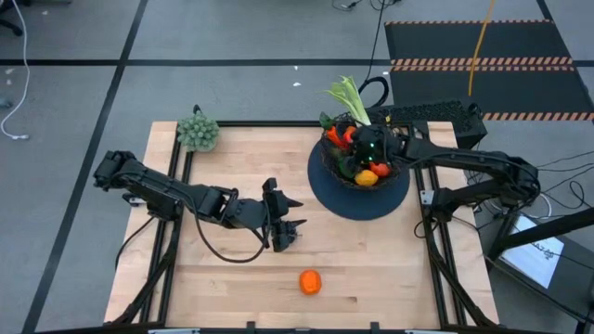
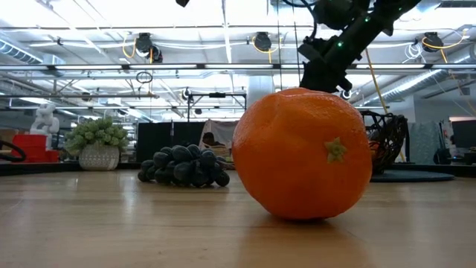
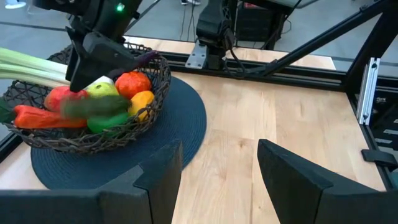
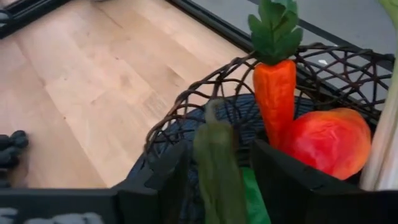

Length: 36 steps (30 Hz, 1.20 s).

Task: Build produce basket
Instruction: Put the orange into the black wire basket

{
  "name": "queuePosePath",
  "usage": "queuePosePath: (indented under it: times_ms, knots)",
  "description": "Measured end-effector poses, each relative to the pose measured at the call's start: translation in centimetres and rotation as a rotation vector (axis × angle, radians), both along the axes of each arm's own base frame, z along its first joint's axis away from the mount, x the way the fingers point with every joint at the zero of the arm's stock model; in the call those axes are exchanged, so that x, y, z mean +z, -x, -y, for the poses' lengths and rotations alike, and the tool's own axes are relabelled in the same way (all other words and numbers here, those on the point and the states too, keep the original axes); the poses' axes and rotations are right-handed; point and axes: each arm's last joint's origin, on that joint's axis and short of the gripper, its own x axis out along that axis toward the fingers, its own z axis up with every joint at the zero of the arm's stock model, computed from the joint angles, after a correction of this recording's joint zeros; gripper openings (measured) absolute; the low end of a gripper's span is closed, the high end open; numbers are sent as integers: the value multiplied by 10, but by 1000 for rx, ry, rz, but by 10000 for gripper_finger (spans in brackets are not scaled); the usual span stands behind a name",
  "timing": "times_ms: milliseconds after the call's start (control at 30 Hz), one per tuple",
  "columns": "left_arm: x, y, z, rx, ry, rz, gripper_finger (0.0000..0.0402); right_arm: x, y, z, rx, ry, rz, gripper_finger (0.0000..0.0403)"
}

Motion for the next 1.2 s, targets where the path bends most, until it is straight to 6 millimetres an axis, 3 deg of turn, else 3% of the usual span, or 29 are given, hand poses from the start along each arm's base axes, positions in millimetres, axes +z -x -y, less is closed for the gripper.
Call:
queuePosePath:
  times_ms: [167, 300, 500, 700, 900, 1033, 1200]
  knots:
    - [0, 0, 0, -2, -1, -3, 209, 12, 4, -11, 46, 1, 56, 208]
    - [-2, 1, 3, -34, 4, -24, 209, 28, 11, -32, 100, -12, 140, 223]
    - [-6, 5, 8, -84, -20, -72, 209, 46, 18, -83, 278, -71, 253, 219]
    - [-6, 8, 19, -186, 12, -85, 209, 47, 21, -140, 432, -66, 260, 217]
    - [-13, 10, 48, -304, 1, -84, 209, 38, 27, -192, 577, -12, 227, 217]
    - [-39, 4, 81, -377, -36, -117, 210, 31, 29, -218, 672, 49, 205, 217]
    - [-78, -4, 119, -420, -80, -133, 229, 33, 29, -232, 752, 71, 253, 217]
